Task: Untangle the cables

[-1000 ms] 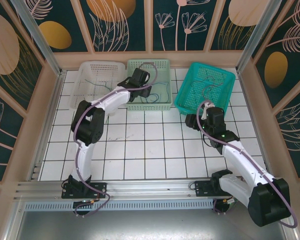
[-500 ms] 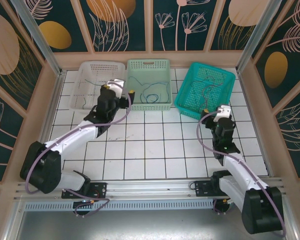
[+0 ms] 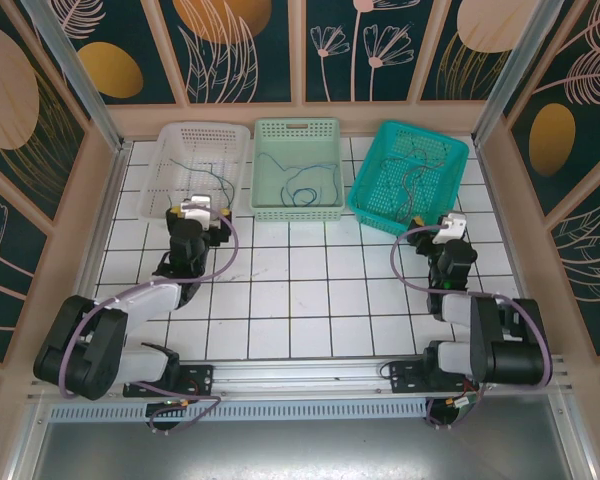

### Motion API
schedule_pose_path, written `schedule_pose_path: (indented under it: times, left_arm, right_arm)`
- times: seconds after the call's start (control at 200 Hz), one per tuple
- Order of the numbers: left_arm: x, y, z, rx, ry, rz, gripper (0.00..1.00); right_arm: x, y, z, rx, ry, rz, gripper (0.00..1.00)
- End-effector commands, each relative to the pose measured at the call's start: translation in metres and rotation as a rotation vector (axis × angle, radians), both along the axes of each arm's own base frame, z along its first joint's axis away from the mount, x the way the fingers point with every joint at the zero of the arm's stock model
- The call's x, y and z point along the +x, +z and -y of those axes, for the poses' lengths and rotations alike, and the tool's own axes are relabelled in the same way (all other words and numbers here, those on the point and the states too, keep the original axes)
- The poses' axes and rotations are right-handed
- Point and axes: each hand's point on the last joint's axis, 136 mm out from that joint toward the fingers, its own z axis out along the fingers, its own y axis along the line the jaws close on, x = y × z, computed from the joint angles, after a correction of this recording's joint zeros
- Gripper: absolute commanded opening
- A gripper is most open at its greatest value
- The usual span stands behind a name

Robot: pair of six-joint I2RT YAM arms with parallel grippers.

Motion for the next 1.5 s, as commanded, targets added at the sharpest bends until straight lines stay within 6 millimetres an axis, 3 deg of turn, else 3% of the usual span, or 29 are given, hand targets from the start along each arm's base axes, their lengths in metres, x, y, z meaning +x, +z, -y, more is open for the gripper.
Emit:
schedule_pose_path:
  times: [0.0,0.185,0.36,0.475,0.51,0.541,0.711,0.816,0.911,1.496]
  left_arm:
    - [-0.003,0.028,-0.005,-0.047,-0.005,0.128,0.99]
    - [-0.004,0.025,-0.026,-0.057,0.006,0.169,0.99]
    - [-0.001,0.024,-0.043,-0.039,0.018,0.169,0.99]
    - [0.001,0.005,-0.059,-0.064,0.051,0.143,0.99]
    - [0.0,0.002,-0.063,-0.081,0.044,0.147,0.99]
    - [-0.001,0.0,-0.064,-0.094,0.038,0.152,0.99]
    - [-0.007,-0.006,-0.068,-0.124,0.02,0.174,0.99]
    - [-0.003,-0.023,-0.071,-0.126,0.031,0.153,0.99]
    - [-0.003,-0.022,-0.08,-0.162,0.055,0.159,0.99]
    - [0.001,-0.024,-0.085,-0.165,0.086,0.146,0.99]
  right_arm:
    - [0.003,0.012,-0.009,-0.009,0.05,0.084,0.76]
    - [0.02,-0.014,-0.013,-0.008,0.083,0.004,0.75]
    - [0.021,-0.012,-0.015,-0.005,0.101,0.012,0.77]
    - [0.023,-0.012,-0.008,0.01,0.073,0.006,0.81]
    - [0.023,-0.013,-0.007,0.009,0.065,0.005,0.92]
    - [0.023,-0.012,-0.006,0.009,0.055,0.004,0.99]
    - [0.024,-0.013,-0.005,0.008,0.042,0.0,0.99]
    - [0.024,-0.014,-0.005,0.007,0.039,-0.001,0.99]
    - [0.024,-0.013,-0.005,0.006,0.036,-0.001,0.99]
    - [0.023,-0.012,0.001,0.0,-0.017,0.006,0.99]
